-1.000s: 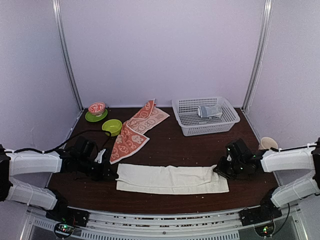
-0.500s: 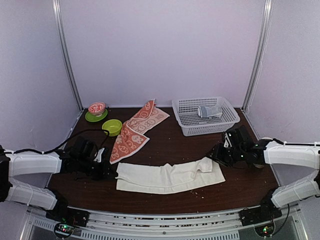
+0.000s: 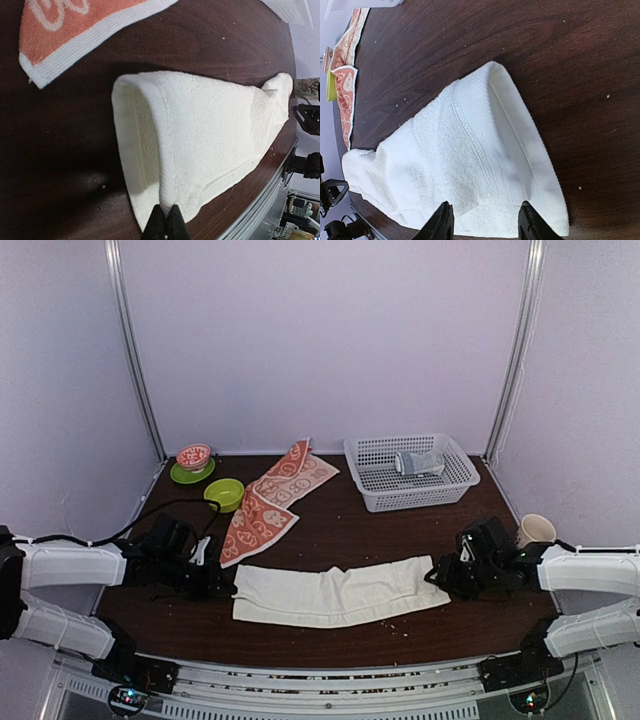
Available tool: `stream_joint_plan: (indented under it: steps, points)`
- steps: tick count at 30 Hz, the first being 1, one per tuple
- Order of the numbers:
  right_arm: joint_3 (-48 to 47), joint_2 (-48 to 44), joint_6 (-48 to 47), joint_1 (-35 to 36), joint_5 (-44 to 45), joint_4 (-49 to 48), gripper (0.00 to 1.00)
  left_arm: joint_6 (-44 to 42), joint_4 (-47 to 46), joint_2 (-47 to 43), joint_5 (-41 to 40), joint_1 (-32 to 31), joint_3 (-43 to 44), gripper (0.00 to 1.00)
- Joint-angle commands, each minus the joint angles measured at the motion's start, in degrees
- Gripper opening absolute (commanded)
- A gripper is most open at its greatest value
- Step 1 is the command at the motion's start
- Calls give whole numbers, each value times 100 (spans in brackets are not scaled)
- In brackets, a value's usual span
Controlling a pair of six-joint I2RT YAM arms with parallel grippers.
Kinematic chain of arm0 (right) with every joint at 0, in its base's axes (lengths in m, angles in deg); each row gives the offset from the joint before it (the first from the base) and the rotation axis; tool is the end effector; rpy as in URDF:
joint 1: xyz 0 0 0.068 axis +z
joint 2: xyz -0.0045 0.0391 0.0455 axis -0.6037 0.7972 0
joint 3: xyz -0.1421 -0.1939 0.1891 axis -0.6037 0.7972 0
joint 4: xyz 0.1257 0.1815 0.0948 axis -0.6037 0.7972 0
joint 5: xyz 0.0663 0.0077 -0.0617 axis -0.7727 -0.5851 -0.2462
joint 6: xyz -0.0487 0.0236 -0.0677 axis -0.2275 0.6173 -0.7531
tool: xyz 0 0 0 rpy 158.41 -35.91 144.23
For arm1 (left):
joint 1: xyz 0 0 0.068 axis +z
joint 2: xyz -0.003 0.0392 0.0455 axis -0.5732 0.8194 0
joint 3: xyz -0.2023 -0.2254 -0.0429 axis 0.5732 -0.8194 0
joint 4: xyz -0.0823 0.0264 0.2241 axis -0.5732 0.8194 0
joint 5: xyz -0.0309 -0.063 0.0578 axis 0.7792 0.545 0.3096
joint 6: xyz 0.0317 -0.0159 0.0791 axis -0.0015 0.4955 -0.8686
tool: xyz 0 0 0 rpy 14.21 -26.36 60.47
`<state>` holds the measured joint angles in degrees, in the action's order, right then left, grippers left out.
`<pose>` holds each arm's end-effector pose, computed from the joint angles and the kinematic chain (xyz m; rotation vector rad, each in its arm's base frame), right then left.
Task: Roll the towels
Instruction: Adjust the towel at the center of the board.
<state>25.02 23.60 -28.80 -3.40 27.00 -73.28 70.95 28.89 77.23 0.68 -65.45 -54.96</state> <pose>0.1475 0.1177 0.1684 0.4242 2.6403 0.8663 0.1565 -0.1293 0.1652 -0.1691 2.7129 -1.0265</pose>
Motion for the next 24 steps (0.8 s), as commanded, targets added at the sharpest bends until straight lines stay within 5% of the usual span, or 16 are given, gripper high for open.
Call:
stream_joint_plan:
  steps: [1, 14, 24]
  points:
    - [6, 197, 99, -27, 250, -251, 43, -36, -240, 6, 70, -27, -10, 0]
    - [42, 644, -173, -28, 528, -359, 43, -33, -115, -117, 19, -28, -27, 0]
    - [86, 649, -144, -27, 306, -516, 19, -10, -67, -175, 16, -22, -28, 0]
